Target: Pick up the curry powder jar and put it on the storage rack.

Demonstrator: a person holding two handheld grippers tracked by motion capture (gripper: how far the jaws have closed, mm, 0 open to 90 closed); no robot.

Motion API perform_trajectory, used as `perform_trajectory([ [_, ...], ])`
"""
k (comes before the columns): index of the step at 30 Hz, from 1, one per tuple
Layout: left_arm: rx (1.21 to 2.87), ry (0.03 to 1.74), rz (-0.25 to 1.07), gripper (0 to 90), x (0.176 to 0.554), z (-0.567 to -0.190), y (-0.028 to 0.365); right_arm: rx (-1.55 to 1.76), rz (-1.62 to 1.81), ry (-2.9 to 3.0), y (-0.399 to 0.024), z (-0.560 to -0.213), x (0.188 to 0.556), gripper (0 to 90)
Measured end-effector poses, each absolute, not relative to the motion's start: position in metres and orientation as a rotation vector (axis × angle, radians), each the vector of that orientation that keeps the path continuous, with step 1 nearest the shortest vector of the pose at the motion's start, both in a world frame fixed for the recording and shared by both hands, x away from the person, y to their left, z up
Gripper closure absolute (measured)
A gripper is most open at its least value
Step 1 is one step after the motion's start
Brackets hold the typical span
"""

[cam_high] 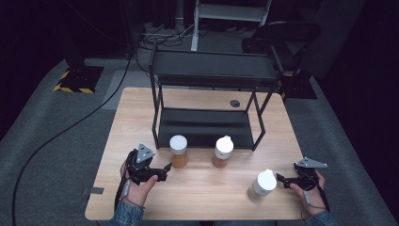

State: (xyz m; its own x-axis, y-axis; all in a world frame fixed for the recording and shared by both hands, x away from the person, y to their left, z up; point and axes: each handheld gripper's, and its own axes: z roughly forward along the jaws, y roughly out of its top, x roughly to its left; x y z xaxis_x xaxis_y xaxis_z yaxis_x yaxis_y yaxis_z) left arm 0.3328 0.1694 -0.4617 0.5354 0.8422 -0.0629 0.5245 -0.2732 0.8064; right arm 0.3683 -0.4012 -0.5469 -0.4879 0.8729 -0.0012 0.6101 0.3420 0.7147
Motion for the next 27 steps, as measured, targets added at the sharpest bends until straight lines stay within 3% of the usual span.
perform_trajectory([
  [27,1.911,1.036,0.494,5.0,0.355,-0.455,0.147,1.306,0.936,2.227,-0.401,-0.547,0.368,0.3],
])
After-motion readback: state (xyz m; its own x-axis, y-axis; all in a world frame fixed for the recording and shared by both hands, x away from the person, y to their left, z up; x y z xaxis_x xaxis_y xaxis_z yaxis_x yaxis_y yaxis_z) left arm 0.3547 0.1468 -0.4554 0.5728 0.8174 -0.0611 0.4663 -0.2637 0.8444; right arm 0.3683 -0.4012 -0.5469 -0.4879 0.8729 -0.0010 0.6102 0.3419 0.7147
